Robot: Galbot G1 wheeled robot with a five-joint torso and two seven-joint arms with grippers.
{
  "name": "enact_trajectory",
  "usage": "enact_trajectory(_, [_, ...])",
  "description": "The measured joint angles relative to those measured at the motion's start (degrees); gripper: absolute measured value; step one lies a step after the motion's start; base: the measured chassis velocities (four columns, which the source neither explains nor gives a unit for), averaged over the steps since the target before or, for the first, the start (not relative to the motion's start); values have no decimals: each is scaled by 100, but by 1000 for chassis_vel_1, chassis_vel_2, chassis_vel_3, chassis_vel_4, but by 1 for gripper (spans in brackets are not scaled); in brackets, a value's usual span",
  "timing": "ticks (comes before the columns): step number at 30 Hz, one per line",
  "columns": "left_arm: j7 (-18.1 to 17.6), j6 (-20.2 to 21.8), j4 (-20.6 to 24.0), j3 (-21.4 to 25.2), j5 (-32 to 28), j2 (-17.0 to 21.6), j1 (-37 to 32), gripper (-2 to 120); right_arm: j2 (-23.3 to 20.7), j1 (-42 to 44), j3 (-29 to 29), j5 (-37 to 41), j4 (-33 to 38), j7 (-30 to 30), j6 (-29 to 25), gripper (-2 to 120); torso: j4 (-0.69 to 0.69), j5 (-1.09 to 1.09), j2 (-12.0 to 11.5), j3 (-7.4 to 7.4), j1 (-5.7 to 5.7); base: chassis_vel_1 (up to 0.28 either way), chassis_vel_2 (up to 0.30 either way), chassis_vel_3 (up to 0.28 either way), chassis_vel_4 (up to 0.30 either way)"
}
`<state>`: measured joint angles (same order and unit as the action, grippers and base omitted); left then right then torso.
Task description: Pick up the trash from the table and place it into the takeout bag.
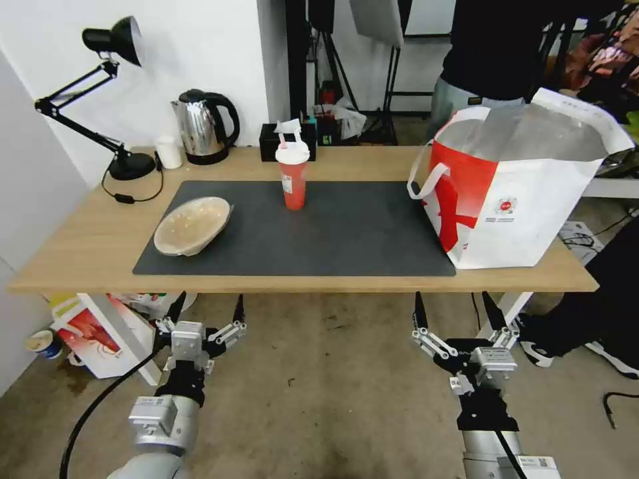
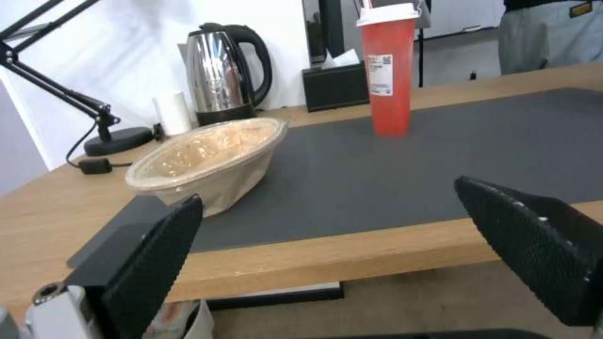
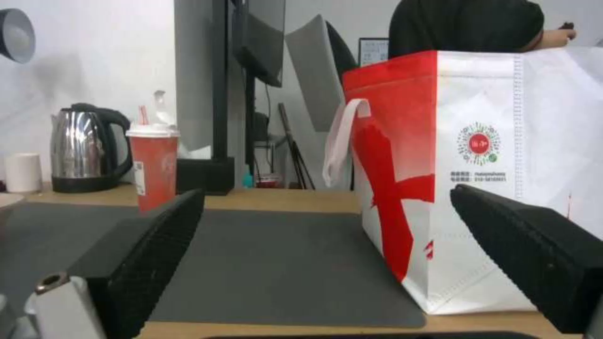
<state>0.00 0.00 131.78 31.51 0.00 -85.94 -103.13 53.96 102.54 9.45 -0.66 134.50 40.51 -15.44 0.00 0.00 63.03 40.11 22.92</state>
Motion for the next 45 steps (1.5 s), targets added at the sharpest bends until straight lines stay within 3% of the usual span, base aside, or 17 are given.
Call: enact_trajectory(45, [0, 0, 0, 0, 0, 0, 0, 100, 136, -46, 27, 33, -160, 81, 0, 99, 0, 0, -1, 0, 0, 0, 0, 0, 0])
